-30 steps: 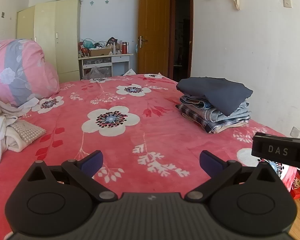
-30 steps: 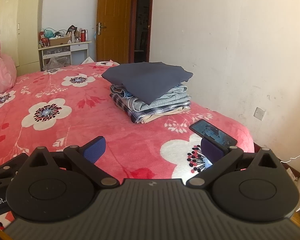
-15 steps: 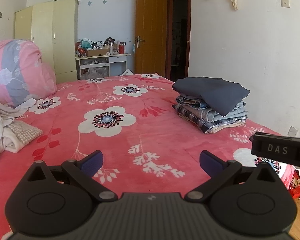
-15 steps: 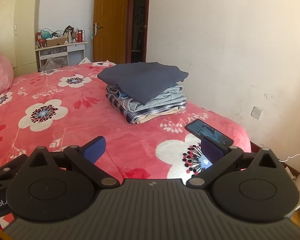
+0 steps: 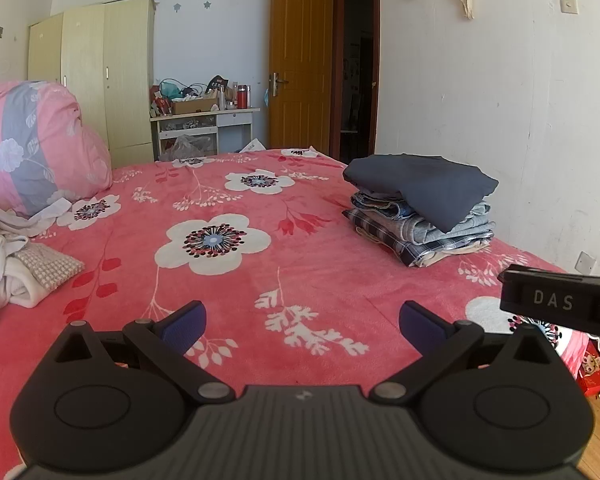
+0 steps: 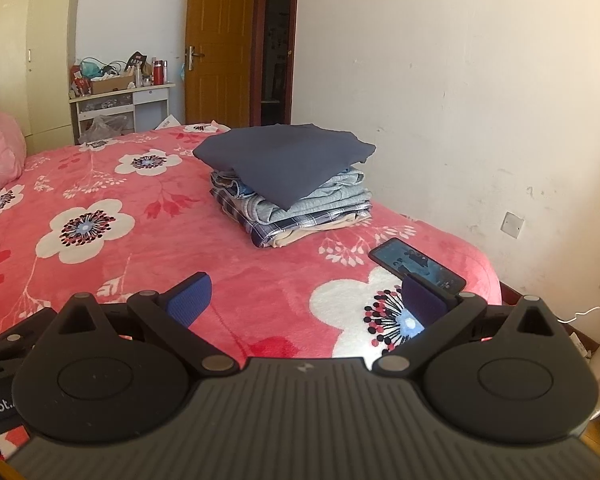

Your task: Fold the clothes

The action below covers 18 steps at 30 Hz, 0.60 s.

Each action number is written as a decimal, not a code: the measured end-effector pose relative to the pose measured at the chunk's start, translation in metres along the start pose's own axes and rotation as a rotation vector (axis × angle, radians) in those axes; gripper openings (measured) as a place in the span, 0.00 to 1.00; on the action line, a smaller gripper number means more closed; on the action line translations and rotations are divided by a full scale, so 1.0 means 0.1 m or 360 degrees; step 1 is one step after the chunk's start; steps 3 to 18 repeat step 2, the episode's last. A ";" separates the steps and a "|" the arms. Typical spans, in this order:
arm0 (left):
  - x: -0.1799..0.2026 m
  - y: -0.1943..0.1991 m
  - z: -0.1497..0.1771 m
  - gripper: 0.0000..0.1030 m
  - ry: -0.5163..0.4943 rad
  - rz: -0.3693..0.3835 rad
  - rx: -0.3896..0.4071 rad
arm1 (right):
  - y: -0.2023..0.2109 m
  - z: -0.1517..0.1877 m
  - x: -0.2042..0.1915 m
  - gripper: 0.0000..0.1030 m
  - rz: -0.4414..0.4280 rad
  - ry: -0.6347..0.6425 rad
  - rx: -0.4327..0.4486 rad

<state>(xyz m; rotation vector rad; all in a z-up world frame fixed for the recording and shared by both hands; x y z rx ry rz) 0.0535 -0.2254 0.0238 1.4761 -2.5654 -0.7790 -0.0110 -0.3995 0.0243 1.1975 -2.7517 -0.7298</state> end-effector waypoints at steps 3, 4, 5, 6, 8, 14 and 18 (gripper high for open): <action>0.00 0.00 0.00 1.00 0.0000 0.0000 0.0000 | 0.00 0.00 0.00 0.99 0.0000 0.0000 0.0000; 0.00 0.00 0.00 1.00 0.0000 0.0000 0.0000 | 0.00 0.00 0.00 0.99 0.0000 0.0000 0.0000; 0.00 0.00 0.00 1.00 0.0000 0.0000 0.0000 | 0.00 0.00 0.00 0.99 0.0000 0.0000 0.0000; 0.00 0.00 0.00 1.00 0.0000 0.0000 0.0000 | 0.00 0.00 0.00 0.99 0.0000 0.0000 0.0000; 0.00 0.00 0.00 1.00 0.0000 0.0000 0.0000 | 0.00 0.00 0.00 0.99 0.0000 0.0000 0.0000; 0.00 0.00 0.00 1.00 0.0000 0.0000 0.0000 | 0.00 0.00 0.00 0.99 0.0000 0.0000 0.0000; 0.00 0.00 0.00 1.00 0.0000 0.0000 0.0000 | 0.00 0.00 0.00 0.99 0.0000 0.0000 0.0000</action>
Point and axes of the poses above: each gripper's, at about its wrist camera, not at the fingertips, and y roughly against the way its jaws point, x to its right, z to its underside, the point moved 3 cm from there along -y, roughly the way its jaws point, and after that the axes turned 11 degrees about -y, right-handed, at the moved point
